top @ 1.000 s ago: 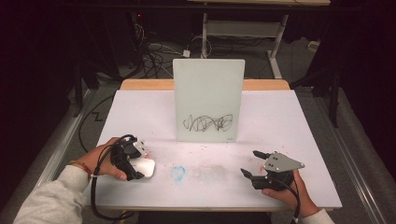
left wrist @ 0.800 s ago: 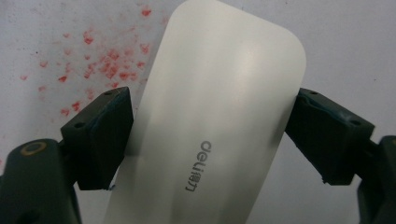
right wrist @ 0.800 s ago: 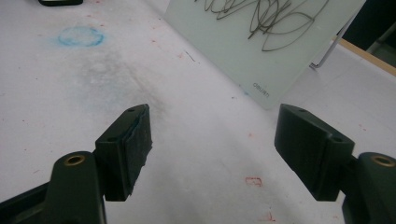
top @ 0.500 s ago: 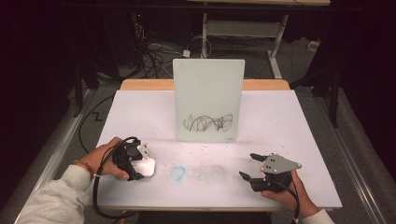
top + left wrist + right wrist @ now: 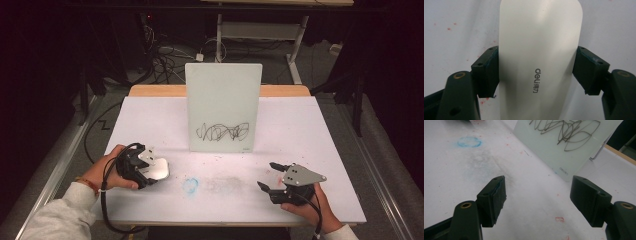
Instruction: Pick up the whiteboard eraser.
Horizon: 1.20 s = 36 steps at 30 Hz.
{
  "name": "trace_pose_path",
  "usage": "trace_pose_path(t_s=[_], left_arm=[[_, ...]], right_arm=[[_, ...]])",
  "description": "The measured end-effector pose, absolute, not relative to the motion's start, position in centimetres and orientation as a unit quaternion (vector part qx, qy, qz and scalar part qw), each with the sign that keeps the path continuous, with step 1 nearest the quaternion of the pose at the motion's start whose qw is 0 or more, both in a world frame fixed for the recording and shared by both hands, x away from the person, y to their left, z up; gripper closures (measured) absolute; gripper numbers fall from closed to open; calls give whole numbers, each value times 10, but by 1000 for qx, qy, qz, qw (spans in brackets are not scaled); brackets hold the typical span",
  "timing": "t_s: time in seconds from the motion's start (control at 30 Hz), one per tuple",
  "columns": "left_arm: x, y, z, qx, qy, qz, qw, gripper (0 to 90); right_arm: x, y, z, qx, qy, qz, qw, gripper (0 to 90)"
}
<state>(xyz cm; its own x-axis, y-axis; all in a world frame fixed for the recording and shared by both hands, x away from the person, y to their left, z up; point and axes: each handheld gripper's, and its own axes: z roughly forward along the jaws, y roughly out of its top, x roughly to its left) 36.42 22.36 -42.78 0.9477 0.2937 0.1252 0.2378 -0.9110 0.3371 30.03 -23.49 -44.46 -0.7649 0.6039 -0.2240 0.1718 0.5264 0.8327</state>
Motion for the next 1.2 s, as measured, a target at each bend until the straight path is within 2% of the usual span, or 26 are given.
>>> trace_pose_path(t_s=[0.23, 0.37, 0.57, 0.83, 1.2], left_arm=[[360, 227, -427, 952, 171, 127, 219, 276], [354, 234, -423, 922, 209, 162, 283, 277], [347, 237, -422, 887, 250, 204, 329, 278], [339, 231, -423, 859, 271, 235, 364, 279], [340, 217, -421, 853, 266, 253, 371, 280]], right_arm=[[300, -236, -443, 233, 833, 431, 258, 294], [300, -237, -443, 235, 829, 434, 264, 293], [300, -238, -441, 239, 823, 437, 274, 292], [302, -241, -442, 246, 818, 438, 282, 292], [303, -242, -440, 253, 810, 440, 293, 290]])
